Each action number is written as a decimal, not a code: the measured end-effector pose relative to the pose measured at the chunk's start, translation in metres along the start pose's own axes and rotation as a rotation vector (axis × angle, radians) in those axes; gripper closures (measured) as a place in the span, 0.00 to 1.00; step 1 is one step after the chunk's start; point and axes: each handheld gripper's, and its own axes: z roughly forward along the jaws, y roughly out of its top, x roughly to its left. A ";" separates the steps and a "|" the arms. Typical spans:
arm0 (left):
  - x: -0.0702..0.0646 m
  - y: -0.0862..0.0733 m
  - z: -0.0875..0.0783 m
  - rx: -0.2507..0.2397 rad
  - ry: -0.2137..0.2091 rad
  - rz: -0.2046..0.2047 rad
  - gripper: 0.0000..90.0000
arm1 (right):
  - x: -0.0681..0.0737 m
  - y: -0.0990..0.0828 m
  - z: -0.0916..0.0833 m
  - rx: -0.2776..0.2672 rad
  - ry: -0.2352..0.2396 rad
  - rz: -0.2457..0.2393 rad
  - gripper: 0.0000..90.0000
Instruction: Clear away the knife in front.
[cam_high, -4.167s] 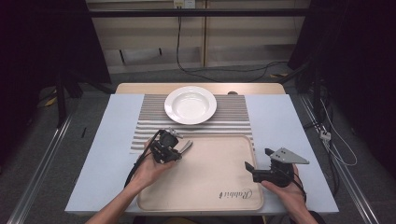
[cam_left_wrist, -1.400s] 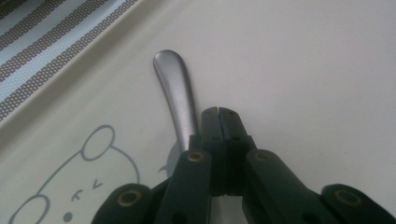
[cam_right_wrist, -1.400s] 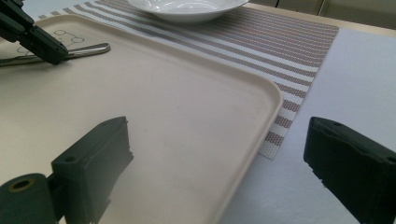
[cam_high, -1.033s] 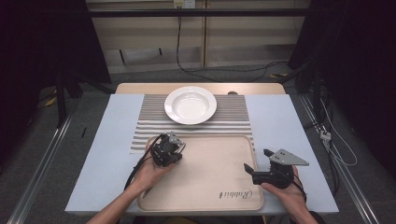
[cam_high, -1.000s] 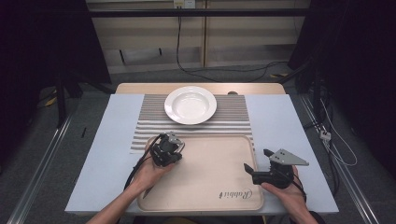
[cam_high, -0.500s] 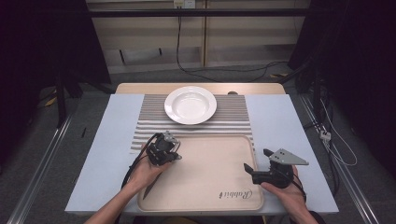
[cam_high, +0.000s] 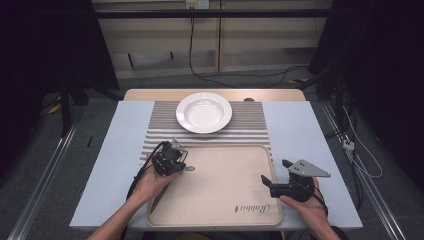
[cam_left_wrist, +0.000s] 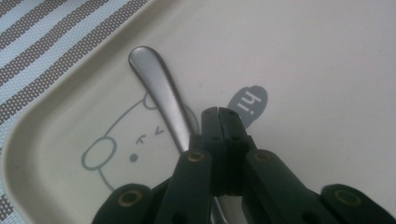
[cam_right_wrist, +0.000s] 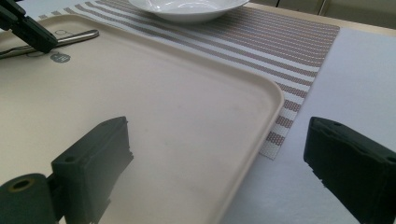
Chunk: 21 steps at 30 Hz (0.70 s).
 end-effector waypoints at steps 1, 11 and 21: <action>0.001 0.000 0.000 0.004 -0.007 -0.003 1.00 | 0.000 0.000 0.000 0.000 0.000 0.000 0.09; 0.007 -0.003 -0.003 0.021 0.010 -0.020 1.00 | 0.000 0.000 0.000 0.000 0.001 0.000 0.09; 0.013 -0.005 -0.006 0.029 0.012 -0.027 1.00 | 0.000 0.000 0.000 0.004 0.000 0.000 0.09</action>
